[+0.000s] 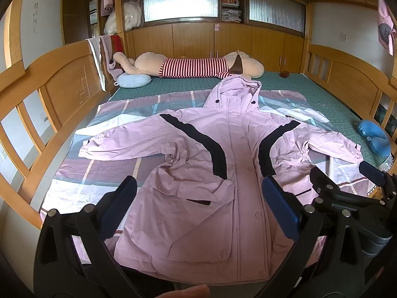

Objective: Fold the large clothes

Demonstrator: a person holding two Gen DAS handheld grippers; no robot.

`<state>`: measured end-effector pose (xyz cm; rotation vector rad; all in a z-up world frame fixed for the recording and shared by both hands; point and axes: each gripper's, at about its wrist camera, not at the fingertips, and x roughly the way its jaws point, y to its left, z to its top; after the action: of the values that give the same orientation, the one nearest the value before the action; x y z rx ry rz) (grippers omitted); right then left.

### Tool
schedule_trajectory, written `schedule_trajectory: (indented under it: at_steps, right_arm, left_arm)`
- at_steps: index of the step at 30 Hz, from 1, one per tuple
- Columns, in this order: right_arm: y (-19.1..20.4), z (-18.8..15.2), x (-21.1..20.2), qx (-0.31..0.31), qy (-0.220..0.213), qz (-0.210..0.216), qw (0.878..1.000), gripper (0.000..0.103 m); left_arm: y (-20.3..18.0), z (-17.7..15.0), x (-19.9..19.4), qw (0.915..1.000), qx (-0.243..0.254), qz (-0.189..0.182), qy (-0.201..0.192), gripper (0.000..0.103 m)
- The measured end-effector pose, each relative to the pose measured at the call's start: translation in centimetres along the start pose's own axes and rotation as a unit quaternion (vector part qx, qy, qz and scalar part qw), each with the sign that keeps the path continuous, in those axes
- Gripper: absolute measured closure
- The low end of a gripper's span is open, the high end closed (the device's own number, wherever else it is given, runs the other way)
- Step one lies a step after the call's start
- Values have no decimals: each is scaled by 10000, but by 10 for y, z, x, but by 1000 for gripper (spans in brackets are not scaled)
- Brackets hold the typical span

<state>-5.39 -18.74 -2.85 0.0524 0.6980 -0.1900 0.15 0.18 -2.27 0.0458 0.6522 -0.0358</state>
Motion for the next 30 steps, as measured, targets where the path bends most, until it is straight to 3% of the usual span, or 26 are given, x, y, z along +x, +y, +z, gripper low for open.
schedule_trajectory:
  at_steps: [30]
  right_arm:
    - [1, -4, 3, -27, 28, -15, 10000, 1]
  left_arm:
    - [0, -6, 3, 10000, -6, -10, 36, 2]
